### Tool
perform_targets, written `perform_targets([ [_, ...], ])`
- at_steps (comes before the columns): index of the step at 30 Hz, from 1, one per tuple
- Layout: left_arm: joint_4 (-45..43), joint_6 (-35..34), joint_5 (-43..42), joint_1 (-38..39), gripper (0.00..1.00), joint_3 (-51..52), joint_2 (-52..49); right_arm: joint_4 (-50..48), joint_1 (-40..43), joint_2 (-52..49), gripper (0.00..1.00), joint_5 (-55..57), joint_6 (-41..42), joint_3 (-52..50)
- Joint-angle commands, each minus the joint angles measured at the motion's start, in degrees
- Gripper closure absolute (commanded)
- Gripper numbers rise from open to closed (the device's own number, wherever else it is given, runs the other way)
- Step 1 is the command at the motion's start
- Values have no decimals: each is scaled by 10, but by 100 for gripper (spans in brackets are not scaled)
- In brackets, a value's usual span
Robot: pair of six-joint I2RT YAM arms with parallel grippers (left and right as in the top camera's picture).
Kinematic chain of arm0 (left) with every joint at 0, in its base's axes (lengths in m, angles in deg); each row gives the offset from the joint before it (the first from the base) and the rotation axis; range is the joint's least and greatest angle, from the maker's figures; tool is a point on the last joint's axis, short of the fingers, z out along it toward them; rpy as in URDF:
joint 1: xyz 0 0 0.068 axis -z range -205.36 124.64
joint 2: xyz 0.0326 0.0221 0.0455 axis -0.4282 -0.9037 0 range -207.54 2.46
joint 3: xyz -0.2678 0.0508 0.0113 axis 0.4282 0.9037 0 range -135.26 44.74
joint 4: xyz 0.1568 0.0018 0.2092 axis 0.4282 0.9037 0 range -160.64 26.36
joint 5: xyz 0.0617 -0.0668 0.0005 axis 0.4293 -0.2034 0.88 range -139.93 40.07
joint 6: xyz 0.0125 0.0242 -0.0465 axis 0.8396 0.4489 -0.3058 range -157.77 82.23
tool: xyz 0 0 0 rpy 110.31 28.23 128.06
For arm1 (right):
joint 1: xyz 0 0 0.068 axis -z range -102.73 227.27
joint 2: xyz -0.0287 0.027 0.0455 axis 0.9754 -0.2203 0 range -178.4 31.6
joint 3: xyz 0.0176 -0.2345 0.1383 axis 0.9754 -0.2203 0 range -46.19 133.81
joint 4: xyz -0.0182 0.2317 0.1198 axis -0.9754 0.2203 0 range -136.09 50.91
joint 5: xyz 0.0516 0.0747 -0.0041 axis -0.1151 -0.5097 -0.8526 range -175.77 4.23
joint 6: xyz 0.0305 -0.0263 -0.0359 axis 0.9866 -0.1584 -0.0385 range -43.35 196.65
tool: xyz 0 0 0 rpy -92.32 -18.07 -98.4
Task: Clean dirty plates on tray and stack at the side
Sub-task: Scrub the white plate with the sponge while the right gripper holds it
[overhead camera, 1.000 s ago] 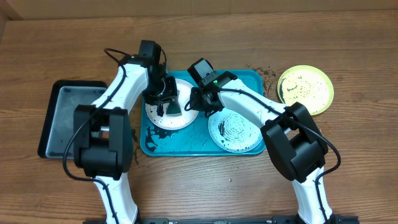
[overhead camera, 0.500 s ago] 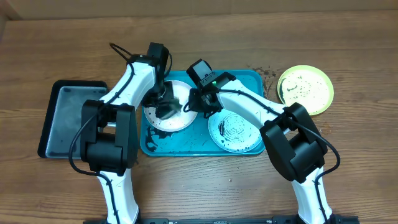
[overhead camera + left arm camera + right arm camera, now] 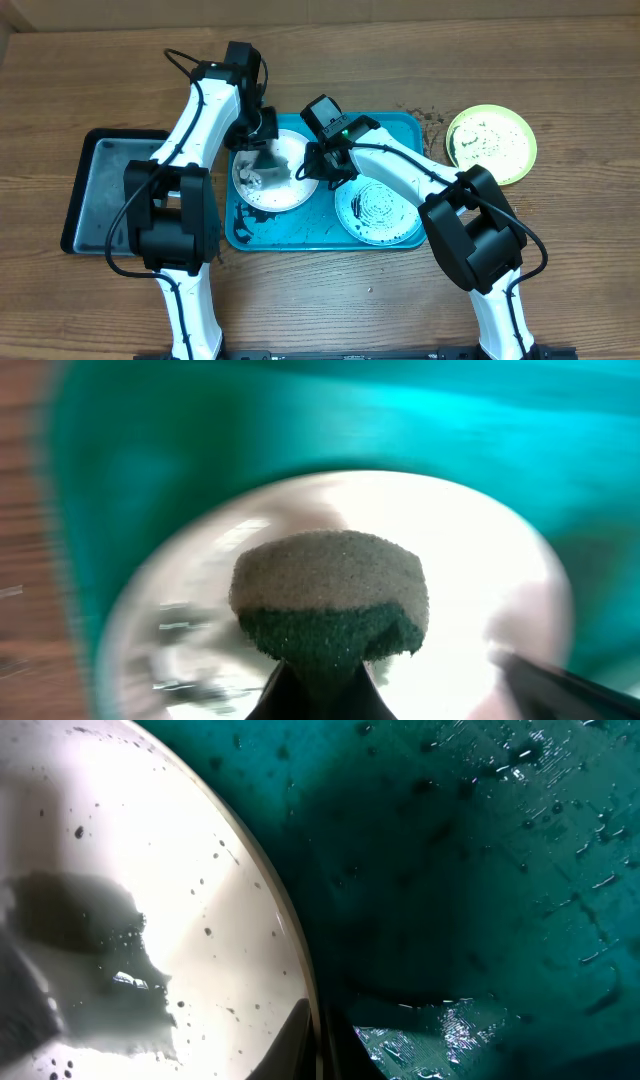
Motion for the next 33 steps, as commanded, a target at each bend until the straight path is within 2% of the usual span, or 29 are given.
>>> perform_targets([
  [1, -17, 32, -113, 11, 96, 16, -5, 2, 3, -5, 96, 16, -4, 8],
  [5, -49, 31, -108, 21, 96, 69, -5, 2, 3, -5, 96, 16, -4, 8],
  [7, -76, 31, -66, 21, 96, 101, -5, 1, 3, -5, 96, 17, -4, 8],
  [13, -60, -41, 198, 19, 96, 118, -5, 2, 3, -5, 96, 17, -5, 8],
  [17, -31, -66, 280, 19, 96, 102, -5, 4, 3, -5, 96, 17, -5, 8],
  [24, 57, -75, 298, 19, 96, 1, -3, 5, 3, -5, 96, 21, -17, 8],
  [28, 112, -131, 296, 5, 96, -79, 30, 9, 3, -2, 96, 16, -50, 9],
  [33, 116, -176, 251, -56, 96, -100, 113, 19, 3, 27, 96, 17, -109, 30],
])
